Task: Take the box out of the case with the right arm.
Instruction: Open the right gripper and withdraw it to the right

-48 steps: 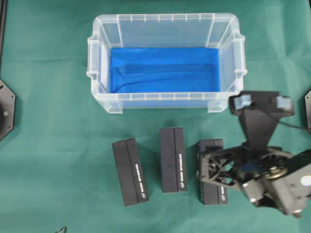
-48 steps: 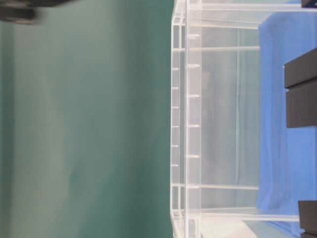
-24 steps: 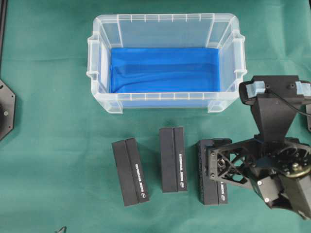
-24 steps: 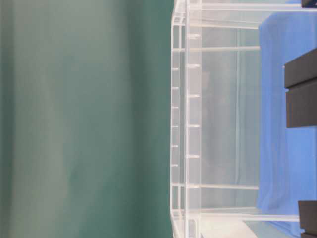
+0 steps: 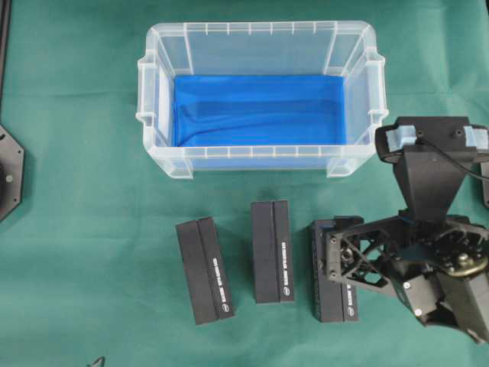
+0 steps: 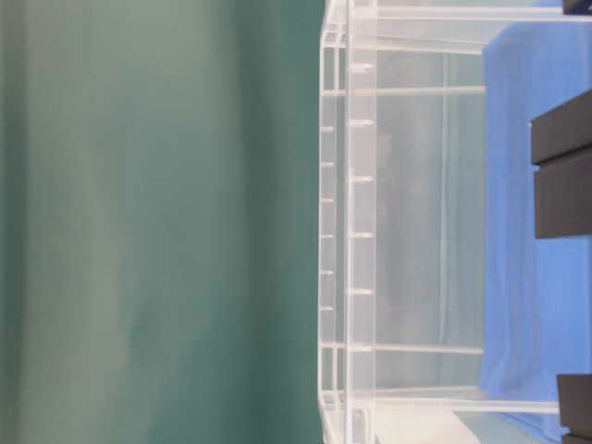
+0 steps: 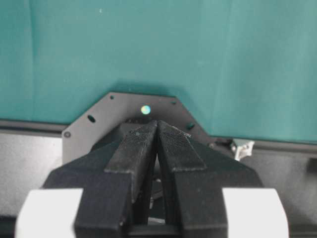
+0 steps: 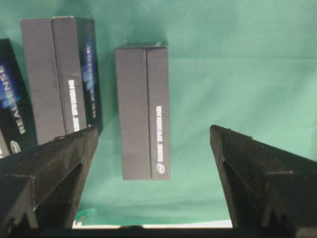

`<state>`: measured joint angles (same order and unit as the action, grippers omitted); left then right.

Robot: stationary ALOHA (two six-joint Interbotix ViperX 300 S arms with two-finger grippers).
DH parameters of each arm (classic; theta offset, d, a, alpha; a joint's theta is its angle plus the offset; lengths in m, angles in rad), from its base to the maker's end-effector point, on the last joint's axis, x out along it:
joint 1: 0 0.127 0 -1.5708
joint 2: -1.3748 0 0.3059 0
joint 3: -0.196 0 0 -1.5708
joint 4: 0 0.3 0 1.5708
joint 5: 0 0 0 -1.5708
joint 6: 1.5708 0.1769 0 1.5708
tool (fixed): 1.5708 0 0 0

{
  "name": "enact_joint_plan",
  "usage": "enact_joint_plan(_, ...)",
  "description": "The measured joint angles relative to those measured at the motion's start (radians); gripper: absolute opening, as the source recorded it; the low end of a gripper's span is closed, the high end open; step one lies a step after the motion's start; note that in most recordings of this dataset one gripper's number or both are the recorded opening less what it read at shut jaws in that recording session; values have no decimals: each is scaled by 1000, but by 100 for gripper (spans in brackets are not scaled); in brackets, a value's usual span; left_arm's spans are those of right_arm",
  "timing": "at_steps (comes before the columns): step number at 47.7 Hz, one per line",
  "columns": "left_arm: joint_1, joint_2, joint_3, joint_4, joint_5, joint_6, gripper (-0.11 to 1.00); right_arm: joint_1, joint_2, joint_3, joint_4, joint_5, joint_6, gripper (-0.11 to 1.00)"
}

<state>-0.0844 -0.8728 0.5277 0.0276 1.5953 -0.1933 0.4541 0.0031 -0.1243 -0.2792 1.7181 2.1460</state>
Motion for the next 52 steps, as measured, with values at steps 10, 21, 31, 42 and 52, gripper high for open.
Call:
enact_joint_plan(10, 0, -2, 0, 0, 0, 0, 0, 2, -40, 61, 0, 11, 5, 89)
enact_joint_plan(21, 0, 2, 0, 0, 0, 0, 0, 20, -167, 213, 2, -31, 11, 89)
enact_joint_plan(31, 0, 5, 0, 0, 0, 0, 0, 49, -285, 330, 6, -40, 34, 89)
enact_joint_plan(42, 0, 3, 0, 0, 0, 0, 0, 64, -345, 387, 8, -44, 54, 89)
enact_joint_plan(52, 0, 5, 0, 0, 0, 0, 0, 66, -347, 388, 6, -46, 54, 88)
